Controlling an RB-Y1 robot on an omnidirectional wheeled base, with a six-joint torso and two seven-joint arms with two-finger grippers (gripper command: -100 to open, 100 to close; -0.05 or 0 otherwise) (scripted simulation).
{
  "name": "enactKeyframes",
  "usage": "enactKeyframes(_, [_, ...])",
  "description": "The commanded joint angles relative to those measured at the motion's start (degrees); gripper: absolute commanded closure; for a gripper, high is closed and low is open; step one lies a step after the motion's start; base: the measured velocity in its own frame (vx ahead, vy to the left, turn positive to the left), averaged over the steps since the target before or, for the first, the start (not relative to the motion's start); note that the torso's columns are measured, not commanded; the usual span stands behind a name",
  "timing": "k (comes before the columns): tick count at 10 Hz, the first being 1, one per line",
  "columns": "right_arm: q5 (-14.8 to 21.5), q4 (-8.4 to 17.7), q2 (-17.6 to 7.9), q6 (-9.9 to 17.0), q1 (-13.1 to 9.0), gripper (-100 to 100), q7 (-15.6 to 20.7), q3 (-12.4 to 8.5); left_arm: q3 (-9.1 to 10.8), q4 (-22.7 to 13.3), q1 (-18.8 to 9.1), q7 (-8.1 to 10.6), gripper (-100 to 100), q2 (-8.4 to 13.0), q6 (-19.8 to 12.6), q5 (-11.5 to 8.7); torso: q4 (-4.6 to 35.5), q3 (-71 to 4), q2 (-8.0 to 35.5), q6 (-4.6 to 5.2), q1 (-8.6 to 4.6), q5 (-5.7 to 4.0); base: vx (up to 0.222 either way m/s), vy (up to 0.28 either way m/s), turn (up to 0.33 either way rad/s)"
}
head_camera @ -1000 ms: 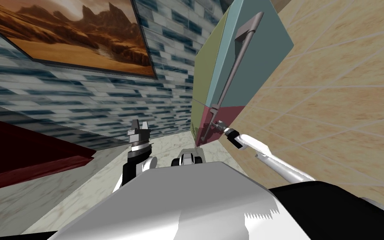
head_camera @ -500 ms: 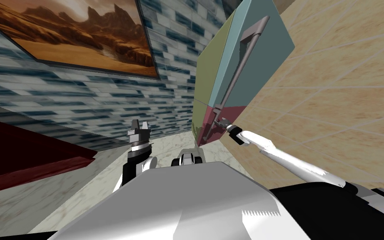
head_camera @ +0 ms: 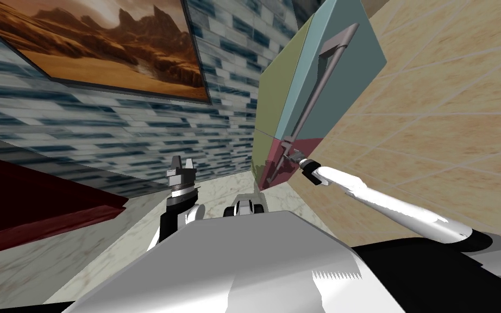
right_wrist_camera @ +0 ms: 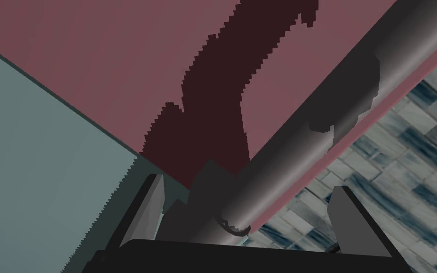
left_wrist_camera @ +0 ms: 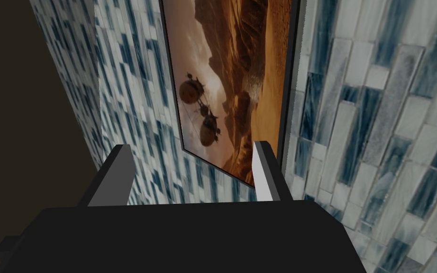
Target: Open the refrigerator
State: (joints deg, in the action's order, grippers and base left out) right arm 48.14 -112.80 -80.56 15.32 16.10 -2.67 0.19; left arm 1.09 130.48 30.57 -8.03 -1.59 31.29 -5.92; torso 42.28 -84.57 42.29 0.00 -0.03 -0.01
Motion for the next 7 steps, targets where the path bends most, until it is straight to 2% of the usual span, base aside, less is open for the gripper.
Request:
enactKeyframes(1, [1.54, 1.07, -3.32, 1.95, -1.25, -100, 0.15, 0.75, 0.0, 0.0, 0.0, 0.0, 0, 0.0, 0.0, 0.0, 0.0, 0.0, 0.0, -0.01, 0.04, 0.02, -0.002, 0.071, -0.01])
enactKeyframes(2, [1.98, 1.3, -4.06, 2.34, -1.38, -100, 0.15, 0.76, 0.0, 0.0, 0.0, 0.0, 0, 0.0, 0.0, 0.0, 0.0, 0.0, 0.0, -0.01, 0.05, 0.02, 0.004, 0.06, -0.009])
enactKeyframes(4, [1.78, 1.13, -3.62, 1.96, -1.0, -100, 0.05, 0.39, 0.0, 0.0, 0.0, 0.0, 0, 0.0, 0.0, 0.0, -0.01, 0.0, -0.01, 0.0, -0.1, -0.03, 0.002, 0.016, -0.001])
enactKeyframes(5, [1.78, 1.12, -3.6, 1.94, -1.0, 100, 0.04, 0.38, 0.01, 0.0, 0.0, 0.0, 0, 0.01, 0.0, 0.0, 0.0, 0.0, 0.0, 0.0, -0.12, -0.04, 0.0, 0.0, 0.0])
enactKeyframes(6, [2.17, 4.03, -0.74, -0.89, -3.87, 100, 1.51, 2.37, 0.01, 0.0, 0.0, 0.0, 0, 0.01, 0.0, 0.0, -0.01, 0.01, 0.0, -0.02, -0.05, -0.02, -0.097, -0.055, -0.168])
enactKeyframes(7, [2.17, 4.11, -0.52, -2.42, -5.71, 100, 1.51, 2.37, 0.01, 0.0, -0.01, 0.0, 0, 0.01, 0.0, 0.0, -0.08, 0.08, 0.12, 0.26, -0.45, -0.19, -0.121, -0.102, -0.113])
